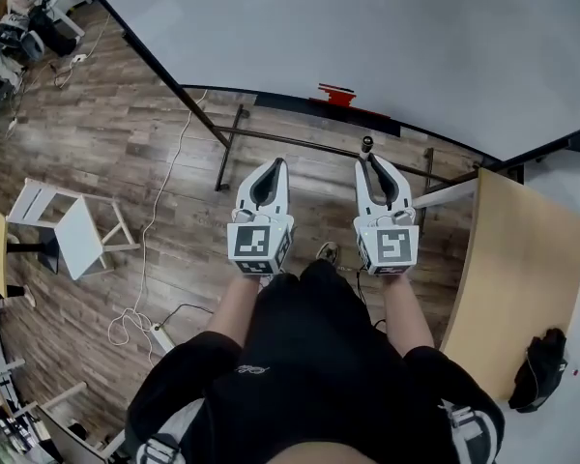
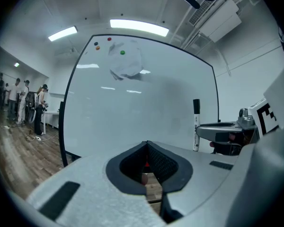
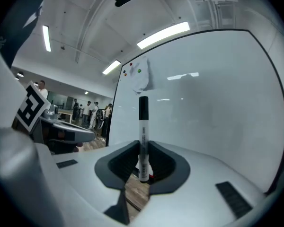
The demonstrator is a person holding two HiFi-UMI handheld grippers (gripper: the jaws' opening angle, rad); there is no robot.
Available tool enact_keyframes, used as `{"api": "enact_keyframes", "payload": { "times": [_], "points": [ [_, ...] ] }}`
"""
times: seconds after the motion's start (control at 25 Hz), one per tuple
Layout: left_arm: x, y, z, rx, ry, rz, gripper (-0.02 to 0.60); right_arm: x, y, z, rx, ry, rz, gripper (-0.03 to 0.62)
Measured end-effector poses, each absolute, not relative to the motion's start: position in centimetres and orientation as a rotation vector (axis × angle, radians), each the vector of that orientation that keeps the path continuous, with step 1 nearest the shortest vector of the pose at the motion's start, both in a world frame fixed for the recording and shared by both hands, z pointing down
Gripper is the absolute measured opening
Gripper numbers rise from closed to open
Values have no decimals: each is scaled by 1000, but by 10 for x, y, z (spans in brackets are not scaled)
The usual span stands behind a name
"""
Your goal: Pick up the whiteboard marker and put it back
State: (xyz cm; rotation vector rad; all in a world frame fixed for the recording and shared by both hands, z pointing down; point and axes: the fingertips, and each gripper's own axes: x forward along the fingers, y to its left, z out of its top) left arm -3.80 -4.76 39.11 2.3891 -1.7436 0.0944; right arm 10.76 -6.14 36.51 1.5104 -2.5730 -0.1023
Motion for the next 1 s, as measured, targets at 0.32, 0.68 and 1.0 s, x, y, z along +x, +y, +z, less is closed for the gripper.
{"api": "enact_keyframes", "payload": {
  "times": [0.32, 0.68, 1.0],
  "points": [
    [-49, -67, 415, 2267, -1856, 139, 6, 77, -101, 374, 1283, -2563, -282, 51],
    [-80, -83, 445, 2152, -1896, 197, 6, 33, -135, 398, 1054, -2462, -408, 51],
    [-125, -119, 481, 2101, -1815, 188, 6, -16, -176, 440, 901, -2265, -458, 51]
  ]
}}
